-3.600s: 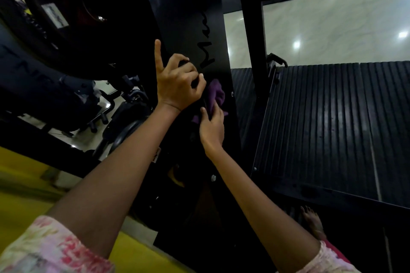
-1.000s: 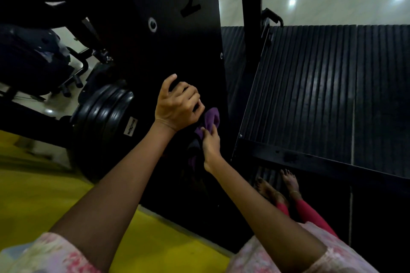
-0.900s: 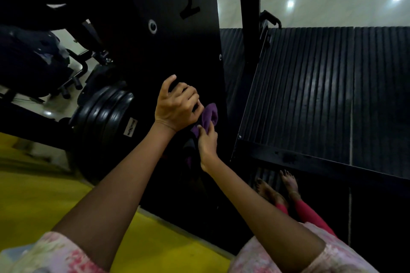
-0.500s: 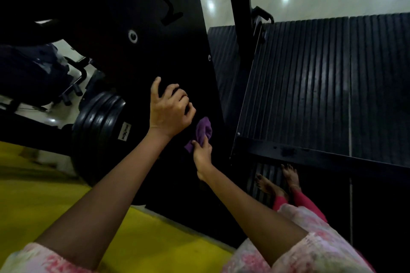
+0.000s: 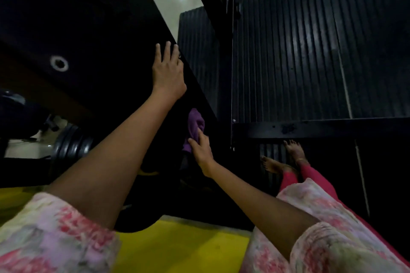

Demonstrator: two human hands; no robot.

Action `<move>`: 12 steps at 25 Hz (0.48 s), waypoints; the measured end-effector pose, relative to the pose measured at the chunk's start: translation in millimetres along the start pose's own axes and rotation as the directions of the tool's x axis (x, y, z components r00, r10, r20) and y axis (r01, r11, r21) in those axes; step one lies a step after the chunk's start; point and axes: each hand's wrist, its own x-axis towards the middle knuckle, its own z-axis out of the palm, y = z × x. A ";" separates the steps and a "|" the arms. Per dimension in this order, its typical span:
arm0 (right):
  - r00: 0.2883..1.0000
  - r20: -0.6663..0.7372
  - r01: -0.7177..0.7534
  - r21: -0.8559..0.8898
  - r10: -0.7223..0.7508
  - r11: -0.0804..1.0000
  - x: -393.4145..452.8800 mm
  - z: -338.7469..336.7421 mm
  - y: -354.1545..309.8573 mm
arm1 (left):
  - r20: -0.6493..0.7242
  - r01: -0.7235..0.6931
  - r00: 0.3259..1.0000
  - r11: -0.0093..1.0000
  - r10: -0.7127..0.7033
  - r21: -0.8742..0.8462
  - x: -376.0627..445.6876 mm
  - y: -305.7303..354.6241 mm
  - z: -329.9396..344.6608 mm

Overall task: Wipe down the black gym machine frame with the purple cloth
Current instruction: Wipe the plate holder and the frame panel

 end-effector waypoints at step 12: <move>0.986 -0.131 0.103 -0.023 -0.105 0.994 95.0 -30.5 -40.0 | -0.037 0.058 0.998 0.960 -0.050 0.273 35.6 36.5 36.7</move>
